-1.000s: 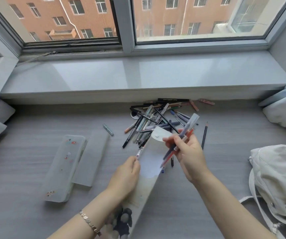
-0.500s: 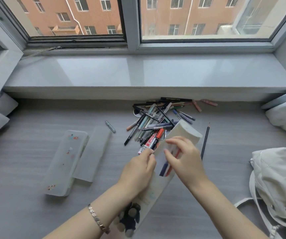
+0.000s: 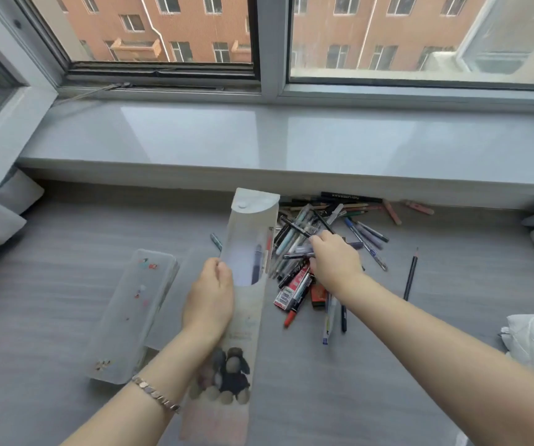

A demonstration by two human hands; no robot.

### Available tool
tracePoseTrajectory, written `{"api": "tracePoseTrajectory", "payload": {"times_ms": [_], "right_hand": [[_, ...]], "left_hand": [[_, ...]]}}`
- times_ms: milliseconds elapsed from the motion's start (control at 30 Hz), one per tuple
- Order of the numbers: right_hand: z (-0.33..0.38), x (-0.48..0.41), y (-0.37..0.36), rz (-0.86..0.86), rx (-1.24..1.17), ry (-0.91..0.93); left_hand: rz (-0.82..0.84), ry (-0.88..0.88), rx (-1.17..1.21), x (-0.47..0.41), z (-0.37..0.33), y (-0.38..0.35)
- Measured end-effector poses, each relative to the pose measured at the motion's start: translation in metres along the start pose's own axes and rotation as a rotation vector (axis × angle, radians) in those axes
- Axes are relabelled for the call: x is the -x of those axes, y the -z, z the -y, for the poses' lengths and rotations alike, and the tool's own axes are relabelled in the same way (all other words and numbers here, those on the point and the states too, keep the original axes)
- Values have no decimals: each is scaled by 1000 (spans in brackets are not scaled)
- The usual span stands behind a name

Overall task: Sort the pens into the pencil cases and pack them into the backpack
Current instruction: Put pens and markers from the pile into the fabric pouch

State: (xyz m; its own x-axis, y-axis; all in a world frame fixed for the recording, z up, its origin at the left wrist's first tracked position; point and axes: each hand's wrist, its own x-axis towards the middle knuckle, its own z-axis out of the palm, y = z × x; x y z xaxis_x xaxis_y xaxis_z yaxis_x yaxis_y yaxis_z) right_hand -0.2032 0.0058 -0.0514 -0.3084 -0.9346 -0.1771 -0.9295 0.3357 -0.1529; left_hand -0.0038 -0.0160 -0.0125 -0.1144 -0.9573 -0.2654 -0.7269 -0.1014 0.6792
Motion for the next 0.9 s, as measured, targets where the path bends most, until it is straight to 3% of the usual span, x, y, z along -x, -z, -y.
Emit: {"api": "tracePoseTrajectory", "payload": {"times_ms": [200,300,433,500,600,700,767,900], "right_hand": [[5,-6,-14,-57,253,239],[-5,-1,-9,-192,154,344],[-11,28,35,-455,-258,428],[-11,51,60,-412,-578,294],[-12,79,76,-187,-1007,47],[-16,90,73,16,-1618,-276],[-15,97,73,60,-1944,-446],[-6,106,63,-40,-2002,-492]], "left_hand": [[2,18,-4,-4,14,7],[18,23,-9,0,16,8],[67,19,-12,9,12,7],[95,-4,7,14,9,5],[141,-41,24,25,2,-2],[197,-69,-18,34,-5,-8],[237,-82,-67,43,-10,-11],[282,-148,-110,61,-15,-14]]}}
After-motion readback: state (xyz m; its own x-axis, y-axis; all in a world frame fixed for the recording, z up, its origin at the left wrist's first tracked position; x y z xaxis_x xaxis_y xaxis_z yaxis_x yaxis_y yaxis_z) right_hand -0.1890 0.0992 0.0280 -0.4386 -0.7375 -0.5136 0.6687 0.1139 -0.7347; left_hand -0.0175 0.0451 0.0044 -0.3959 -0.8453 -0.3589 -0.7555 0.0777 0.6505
